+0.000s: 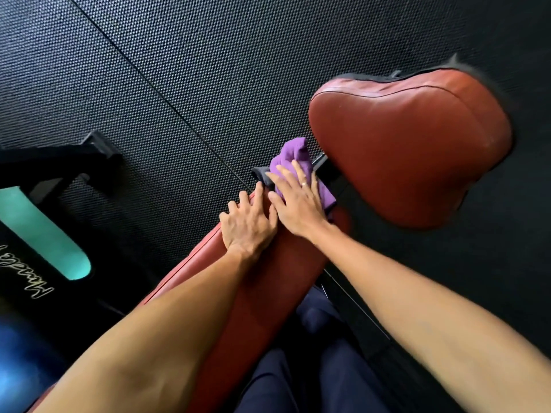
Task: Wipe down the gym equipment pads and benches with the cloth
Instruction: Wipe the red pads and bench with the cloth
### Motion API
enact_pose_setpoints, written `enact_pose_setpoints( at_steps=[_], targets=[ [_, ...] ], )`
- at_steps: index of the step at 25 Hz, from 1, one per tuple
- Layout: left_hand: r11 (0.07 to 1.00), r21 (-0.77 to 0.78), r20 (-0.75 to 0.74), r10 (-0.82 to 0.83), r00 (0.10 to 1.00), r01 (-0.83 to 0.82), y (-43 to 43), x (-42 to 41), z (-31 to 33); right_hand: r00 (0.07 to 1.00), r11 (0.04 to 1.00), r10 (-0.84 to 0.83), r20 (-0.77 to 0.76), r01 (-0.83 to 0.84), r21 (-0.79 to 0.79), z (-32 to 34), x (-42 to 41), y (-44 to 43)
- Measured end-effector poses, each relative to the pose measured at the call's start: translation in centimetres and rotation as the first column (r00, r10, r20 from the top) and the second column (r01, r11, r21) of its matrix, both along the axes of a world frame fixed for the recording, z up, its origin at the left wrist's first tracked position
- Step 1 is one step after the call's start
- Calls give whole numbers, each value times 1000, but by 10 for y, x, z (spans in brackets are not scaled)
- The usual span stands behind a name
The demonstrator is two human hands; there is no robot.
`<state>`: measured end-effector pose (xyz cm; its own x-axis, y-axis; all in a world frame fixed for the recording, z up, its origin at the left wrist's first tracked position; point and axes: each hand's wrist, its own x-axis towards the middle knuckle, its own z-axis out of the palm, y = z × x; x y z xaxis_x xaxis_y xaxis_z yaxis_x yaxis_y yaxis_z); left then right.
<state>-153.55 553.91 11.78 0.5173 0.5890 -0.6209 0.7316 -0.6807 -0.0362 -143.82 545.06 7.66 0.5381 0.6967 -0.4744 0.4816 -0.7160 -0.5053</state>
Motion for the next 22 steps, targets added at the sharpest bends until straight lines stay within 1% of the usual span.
enact_pose_setpoints(
  at_steps=[2,5,6,8,9,10,12,13,14,16,20,22],
  targets=[
    [1000,-10,2,8,1000,-8,1,1,-1,999,1000,31,-30,-31,-4,0,3,-6],
    [1000,-8,10,15,1000,-15,1,1,-1,997,991,5,-80,-15,-133,-28,28,10],
    [1000,-14,8,16,1000,-15,1,1,-2,995,985,-14,-94,-2,-174,-34,37,18],
    [1000,-17,7,9,1000,-9,1,1,-2,983,966,-122,-140,85,-245,-38,46,33],
    [1000,-14,10,12,1000,-12,0,1,-1,975,958,-169,-144,129,-255,-32,43,36],
    [1000,-10,13,14,1000,-14,0,0,0,977,964,-174,-123,143,-226,-23,33,34],
    [1000,-11,24,15,1000,-15,1,0,1,990,991,-119,-72,113,-78,2,5,17],
    [1000,-19,27,20,999,-19,1,0,1,993,996,-90,-77,89,-13,9,-9,3],
    [1000,-22,29,21,999,-21,1,0,1,994,997,-70,-85,71,9,13,-18,-9],
    [999,-22,43,33,999,-32,0,-1,-2,988,995,-98,-120,99,-1,3,-8,-16],
    [999,-32,72,45,996,-43,1,-3,-7,973,975,-180,-146,156,-158,-12,26,13],
    [997,-57,83,55,995,-50,2,-4,-4,970,969,-202,-135,177,-175,-4,27,20]
  ],
)
